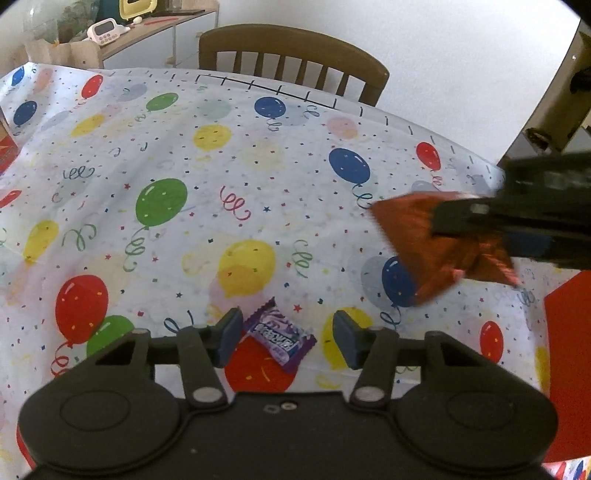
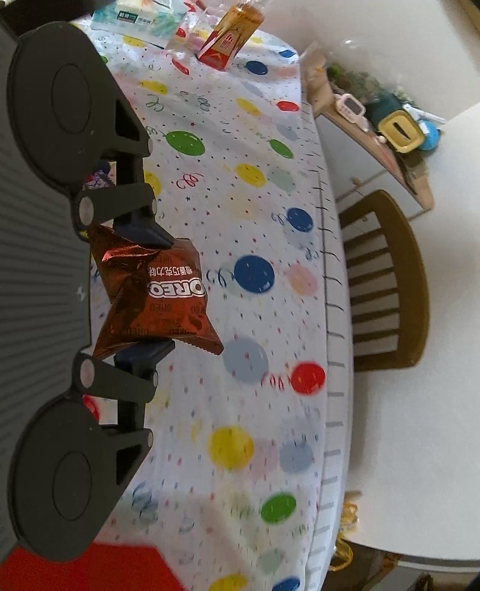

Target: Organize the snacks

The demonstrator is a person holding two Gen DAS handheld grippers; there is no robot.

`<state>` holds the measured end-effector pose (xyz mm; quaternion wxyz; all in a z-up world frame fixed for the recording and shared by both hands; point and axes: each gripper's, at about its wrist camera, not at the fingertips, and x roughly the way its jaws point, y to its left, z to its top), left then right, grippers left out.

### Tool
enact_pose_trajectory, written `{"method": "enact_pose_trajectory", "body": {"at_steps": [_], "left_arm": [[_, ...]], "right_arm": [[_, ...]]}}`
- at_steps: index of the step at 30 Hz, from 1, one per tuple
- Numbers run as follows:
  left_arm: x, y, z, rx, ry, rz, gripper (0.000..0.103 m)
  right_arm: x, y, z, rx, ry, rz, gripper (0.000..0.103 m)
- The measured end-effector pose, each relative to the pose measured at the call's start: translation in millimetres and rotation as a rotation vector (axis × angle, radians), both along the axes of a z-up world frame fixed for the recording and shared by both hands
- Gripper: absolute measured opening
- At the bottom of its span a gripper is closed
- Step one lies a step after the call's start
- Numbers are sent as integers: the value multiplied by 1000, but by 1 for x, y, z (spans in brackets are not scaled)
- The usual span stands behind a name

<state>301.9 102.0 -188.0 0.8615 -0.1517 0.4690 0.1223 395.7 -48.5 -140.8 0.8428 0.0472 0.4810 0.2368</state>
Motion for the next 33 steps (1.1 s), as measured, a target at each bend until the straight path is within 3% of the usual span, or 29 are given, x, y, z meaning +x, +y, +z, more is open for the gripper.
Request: {"method": "enact_pose_trajectory", "body": {"at_steps": [5, 12, 21, 24, 29, 33], "left_arm": [[-2, 0, 3, -22, 4, 24, 29], [-10, 0, 9, -54, -7, 31, 15], [-28, -5, 31, -54, -42, 36, 11], [-30, -6, 38, -81, -43, -6, 12], [-31, -9, 44, -96, -16, -31, 12], [-29, -6, 39, -133, 28, 7, 12]], "right_arm": [[-20, -32, 16, 25, -25, -22, 52], [-49, -76, 37, 65, -62, -57, 52], [-82, -136, 54, 107, -77, -91, 52], [-93, -154, 59, 121, -80, -96, 52], [-110, -183, 65, 149, -86, -120, 52], [-122, -200, 70, 177, -91, -130, 52]]}}
